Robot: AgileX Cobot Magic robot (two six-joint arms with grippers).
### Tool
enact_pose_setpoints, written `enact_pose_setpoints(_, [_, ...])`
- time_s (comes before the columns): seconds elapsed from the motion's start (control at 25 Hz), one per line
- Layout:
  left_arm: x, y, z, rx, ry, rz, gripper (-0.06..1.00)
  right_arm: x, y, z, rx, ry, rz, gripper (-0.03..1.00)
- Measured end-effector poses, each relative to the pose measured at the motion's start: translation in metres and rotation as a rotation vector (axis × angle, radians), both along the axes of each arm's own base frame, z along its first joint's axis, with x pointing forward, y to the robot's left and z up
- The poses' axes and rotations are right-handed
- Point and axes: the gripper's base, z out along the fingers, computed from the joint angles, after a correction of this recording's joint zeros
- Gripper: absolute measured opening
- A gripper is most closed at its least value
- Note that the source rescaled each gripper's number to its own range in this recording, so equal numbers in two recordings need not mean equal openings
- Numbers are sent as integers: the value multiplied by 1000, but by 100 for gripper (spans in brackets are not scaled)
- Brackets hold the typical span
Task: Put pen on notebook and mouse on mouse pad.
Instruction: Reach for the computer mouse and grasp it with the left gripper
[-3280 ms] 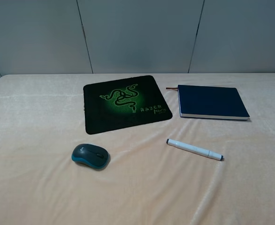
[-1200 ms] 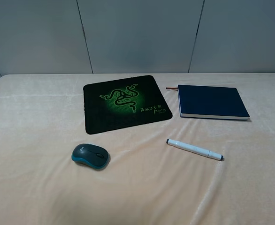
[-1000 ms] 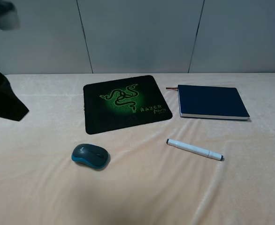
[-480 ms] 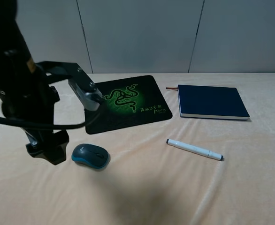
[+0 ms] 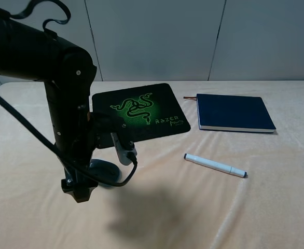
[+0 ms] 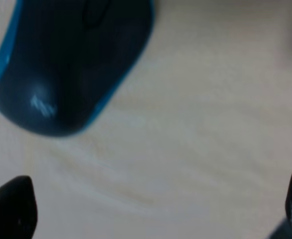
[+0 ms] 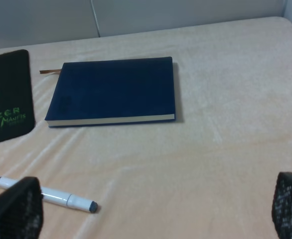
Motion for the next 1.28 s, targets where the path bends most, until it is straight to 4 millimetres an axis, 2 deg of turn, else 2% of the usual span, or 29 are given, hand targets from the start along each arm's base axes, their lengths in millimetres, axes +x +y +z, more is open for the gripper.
enact_pose_setpoints(0.32, [29,-21,-15,14,-10,-113,100,0,0,0,0,0,0,100])
enact_pose_setpoints(0.44, [35,-26,-23,21,9,-152,100,0,0,0,0,0,0,100])
enact_pose_setpoints(0.68, [36,-25,-37,52,54,-215,100,0,0,0,0,0,0,100])
enact_pose_setpoints(1.28, [35,-19,-51,65,33,-292,100,0,0,0,0,0,0,100])
